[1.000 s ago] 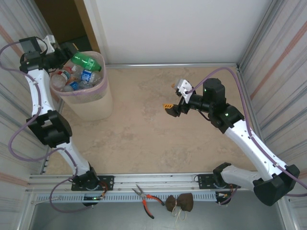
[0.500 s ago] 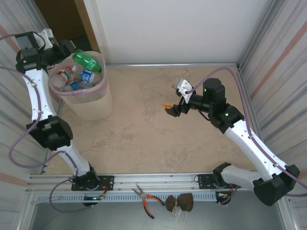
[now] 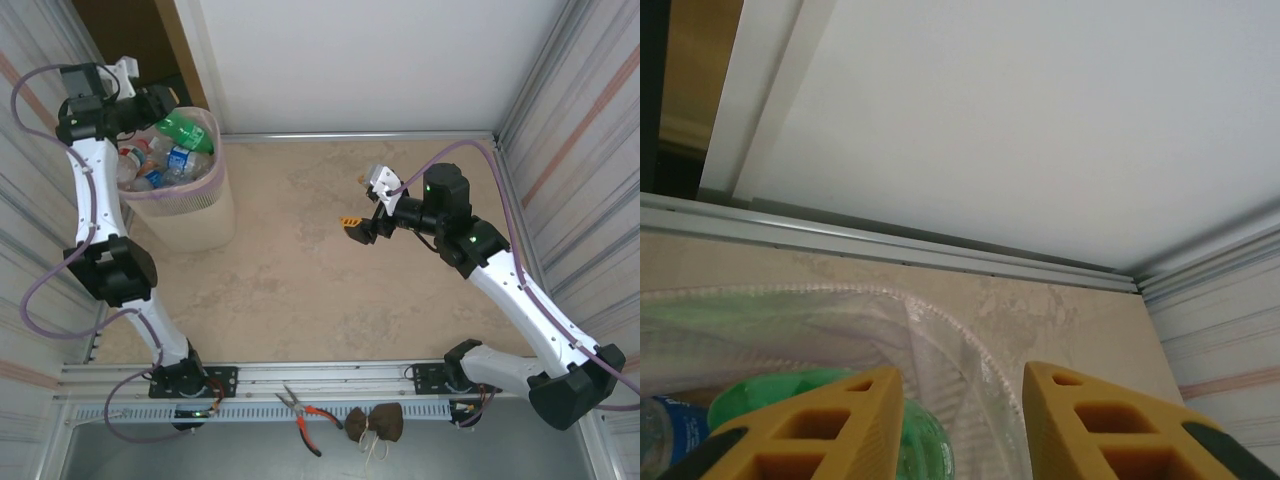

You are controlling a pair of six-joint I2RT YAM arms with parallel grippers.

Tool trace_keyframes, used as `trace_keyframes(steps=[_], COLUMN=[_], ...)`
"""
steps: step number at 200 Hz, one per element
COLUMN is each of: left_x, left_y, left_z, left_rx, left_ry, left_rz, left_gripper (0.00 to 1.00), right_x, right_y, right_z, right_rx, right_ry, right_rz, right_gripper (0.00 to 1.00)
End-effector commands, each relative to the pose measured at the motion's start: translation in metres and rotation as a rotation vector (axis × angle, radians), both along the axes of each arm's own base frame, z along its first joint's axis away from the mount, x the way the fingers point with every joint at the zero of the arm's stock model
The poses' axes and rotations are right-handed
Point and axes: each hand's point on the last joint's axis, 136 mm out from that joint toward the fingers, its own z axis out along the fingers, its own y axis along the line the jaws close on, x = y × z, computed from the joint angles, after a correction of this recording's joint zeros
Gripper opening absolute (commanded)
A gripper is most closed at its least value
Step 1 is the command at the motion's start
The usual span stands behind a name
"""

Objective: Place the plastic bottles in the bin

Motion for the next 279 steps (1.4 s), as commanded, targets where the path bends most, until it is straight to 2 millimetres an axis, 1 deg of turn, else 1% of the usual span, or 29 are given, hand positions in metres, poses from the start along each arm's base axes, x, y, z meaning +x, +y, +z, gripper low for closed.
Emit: trace_keyframes(steps=[1, 42, 72, 88, 120, 150, 182, 190, 199, 215, 245, 265, 279], left_x=[-0.011, -0.018, -0.022, -0.021, -0.011, 0.004, 0.018, 0.02, 0.02, 0.019, 0.008, -0.003, -0.013], left_y=[-0.022, -0.043, -0.041, -0.039, -0.03, -0.023, -0.015, -0.013, -0.012, -0.011, -0.011, -0.014, -0.016], left_z=[-0.018, -0.029, -0.044, -0.053, -0.074, -0.074, -0.083, -0.082, -0.079, -0.066, -0.022, 0.009, 0.026], left_rx=[-0.019, -0.021, -0.007, 0.009, 0.02, 0.019, 0.032, 0.032, 0.03, 0.029, 0.031, 0.038, 0.04], left_ry=[0.054, 0.071, 0.107, 0.121, 0.155, 0.147, 0.164, 0.163, 0.157, 0.129, 0.04, -0.023, -0.057], left_rz=[-0.059, -0.095, -0.074, -0.064, -0.048, -0.049, -0.03, -0.026, -0.026, -0.022, -0.01, -0.012, -0.014], left_gripper=[0.36, 0.36, 0.36, 0.37, 0.37, 0.37, 0.37, 0.37, 0.37, 0.37, 0.38, 0.39, 0.4], right_x=[-0.004, -0.005, -0.006, -0.005, -0.006, -0.007, -0.007, -0.008, -0.009, -0.011, -0.01, -0.009, -0.009], right_y=[-0.006, -0.005, -0.006, -0.006, -0.005, -0.006, -0.008, -0.008, -0.009, -0.01, -0.013, -0.016, -0.018], right_z=[0.019, 0.017, 0.017, 0.016, 0.016, 0.017, 0.018, 0.018, 0.019, 0.021, 0.021, 0.021, 0.022], right_rx=[0.009, 0.012, 0.015, 0.014, 0.014, 0.013, 0.012, 0.012, 0.013, 0.011, 0.006, 0.003, 0.004], right_ry=[-0.051, -0.045, -0.046, -0.046, -0.043, -0.048, -0.051, -0.051, -0.053, -0.06, -0.067, -0.067, -0.067], right_rz=[-0.011, -0.008, -0.007, -0.01, -0.007, -0.011, -0.022, -0.022, -0.022, -0.026, -0.043, -0.058, -0.071], right_gripper=[0.89, 0.89, 0.89, 0.89, 0.89, 0.89, 0.89, 0.89, 0.89, 0.89, 0.89, 0.89, 0.89])
